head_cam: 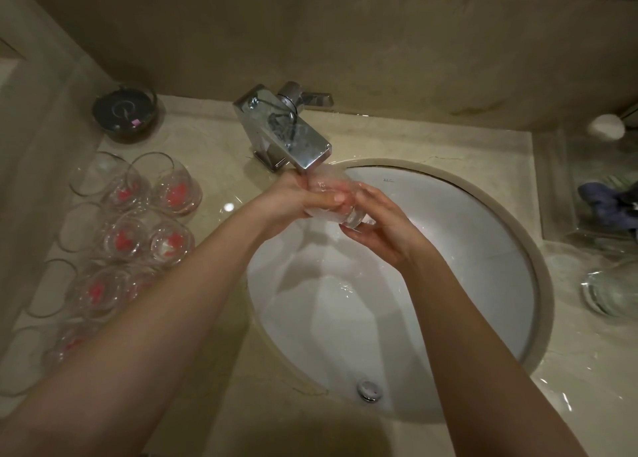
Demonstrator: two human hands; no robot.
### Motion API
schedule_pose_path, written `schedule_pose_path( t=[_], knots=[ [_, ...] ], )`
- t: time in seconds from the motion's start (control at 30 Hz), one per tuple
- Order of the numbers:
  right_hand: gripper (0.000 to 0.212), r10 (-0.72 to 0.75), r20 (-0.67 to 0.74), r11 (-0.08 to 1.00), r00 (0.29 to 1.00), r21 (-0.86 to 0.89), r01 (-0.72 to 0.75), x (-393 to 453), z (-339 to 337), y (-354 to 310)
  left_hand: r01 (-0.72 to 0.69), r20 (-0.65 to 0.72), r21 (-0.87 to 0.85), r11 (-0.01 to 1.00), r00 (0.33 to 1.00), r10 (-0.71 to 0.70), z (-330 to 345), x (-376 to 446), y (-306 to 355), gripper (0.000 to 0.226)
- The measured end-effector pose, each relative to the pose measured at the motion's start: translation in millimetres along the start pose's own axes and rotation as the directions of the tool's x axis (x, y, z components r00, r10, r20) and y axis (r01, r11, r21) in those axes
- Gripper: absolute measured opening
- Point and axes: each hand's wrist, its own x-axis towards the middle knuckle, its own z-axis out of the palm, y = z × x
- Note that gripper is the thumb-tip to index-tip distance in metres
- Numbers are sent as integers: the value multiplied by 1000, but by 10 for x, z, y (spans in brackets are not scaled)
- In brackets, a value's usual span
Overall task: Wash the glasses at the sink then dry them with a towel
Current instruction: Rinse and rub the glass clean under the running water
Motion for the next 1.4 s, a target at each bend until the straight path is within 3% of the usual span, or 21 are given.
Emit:
schedule_pose_path(
  t=[0.13,0.23,0.33,0.4,0.57,0.7,0.8,0.87,0.93,1.03,1.17,1.27,1.4],
  knots=[
    [40,144,-75,990,987,0,-144,-14,66,-75,12,7,12,1000,1000,-12,46,-29,4,49],
    [24,87,-26,994,996,-57,-88,-4,59,-81,32,2,-7,999,999,-32,57,-64,7,63],
    [27,-1,23,993,1000,-116,4,-5,27,-119,109,-13,67,992,994,-109,6,-49,-68,33],
    [26,0,31,993,1000,-118,4,-6,22,-142,142,-27,95,985,990,-140,-14,-17,-114,36],
    [47,208,-72,977,975,52,-205,-4,108,-193,119,-40,97,988,993,-115,61,14,-56,30],
    [14,75,1,995,997,-62,-75,-34,78,-194,47,-48,-17,999,998,-48,47,-2,-27,39],
    [22,3,30,999,1000,-51,-1,-39,25,-186,22,-27,-55,998,999,-23,38,-12,-11,46],
    [17,51,-2,997,999,-61,-51,-40,40,-203,34,-34,-21,999,999,-34,38,10,-29,39],
    [29,152,-94,985,984,-64,-158,-31,63,-228,70,-51,1,998,996,-70,37,39,-62,27],
    [41,241,-164,954,957,-138,-264,-23,71,-258,103,-46,5,995,994,-103,31,63,-109,26],
    [22,106,-82,980,991,-161,-119,-26,8,-220,100,-70,-13,995,992,-101,22,39,-136,19],
    [26,7,-77,989,997,-146,-18,-15,7,-167,97,-68,-19,995,993,-98,16,27,-145,18],
    [40,118,-146,987,982,-90,-132,2,34,-145,118,-71,-8,993,990,-118,40,16,-142,18]
  ],
)
